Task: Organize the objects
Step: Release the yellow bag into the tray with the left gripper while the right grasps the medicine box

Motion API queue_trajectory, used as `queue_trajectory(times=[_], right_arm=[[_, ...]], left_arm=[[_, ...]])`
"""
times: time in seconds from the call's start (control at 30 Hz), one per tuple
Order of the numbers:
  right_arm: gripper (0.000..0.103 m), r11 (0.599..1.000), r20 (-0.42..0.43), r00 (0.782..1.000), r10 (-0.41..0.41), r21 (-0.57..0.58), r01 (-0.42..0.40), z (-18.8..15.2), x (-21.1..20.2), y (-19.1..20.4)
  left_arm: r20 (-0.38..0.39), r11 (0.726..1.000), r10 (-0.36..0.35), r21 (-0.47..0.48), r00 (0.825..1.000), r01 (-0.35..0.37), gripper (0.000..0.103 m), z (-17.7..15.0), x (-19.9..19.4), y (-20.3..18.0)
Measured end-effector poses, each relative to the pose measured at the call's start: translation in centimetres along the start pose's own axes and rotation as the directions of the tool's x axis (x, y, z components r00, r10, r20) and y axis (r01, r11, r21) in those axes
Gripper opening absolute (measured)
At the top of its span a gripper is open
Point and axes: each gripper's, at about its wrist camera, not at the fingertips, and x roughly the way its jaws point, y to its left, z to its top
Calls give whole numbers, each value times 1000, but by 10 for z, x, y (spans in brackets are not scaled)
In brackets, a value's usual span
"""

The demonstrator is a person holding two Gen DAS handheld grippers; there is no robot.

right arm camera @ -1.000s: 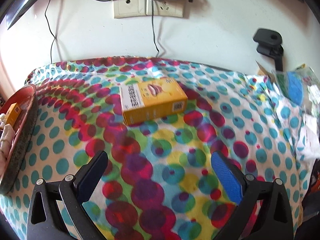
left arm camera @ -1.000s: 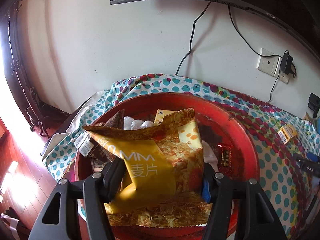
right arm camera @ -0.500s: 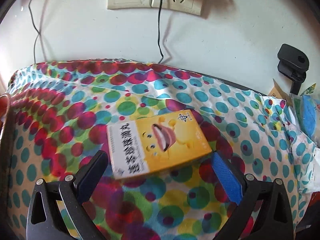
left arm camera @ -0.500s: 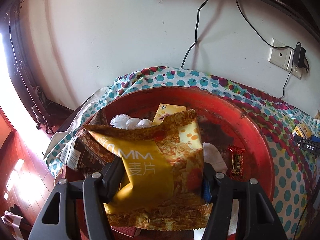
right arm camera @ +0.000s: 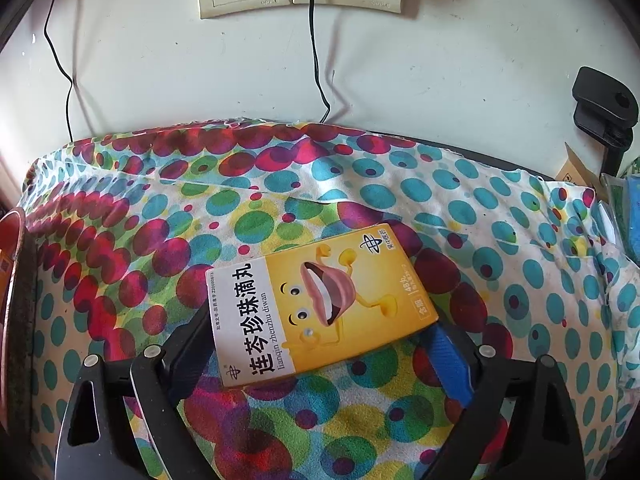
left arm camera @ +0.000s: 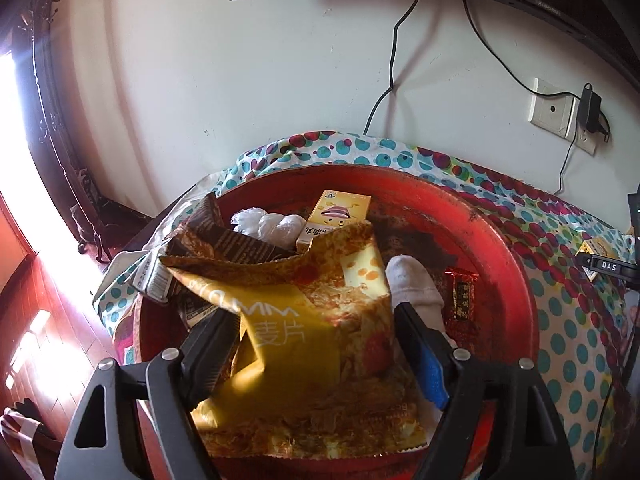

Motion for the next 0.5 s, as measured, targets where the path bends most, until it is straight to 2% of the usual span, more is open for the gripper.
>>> queue_trajectory(times=[0.23, 0.5], right_arm=[[93, 1000, 13, 1000, -12, -10, 12, -7, -9, -2], [93, 1000, 38, 999, -4, -18, 5, -25, -35, -5]], left_arm=[[65, 999, 7, 36, 998, -9, 81, -19, -46, -11], [56, 1000, 3, 26, 998, -5, 81, -42, -68, -8]])
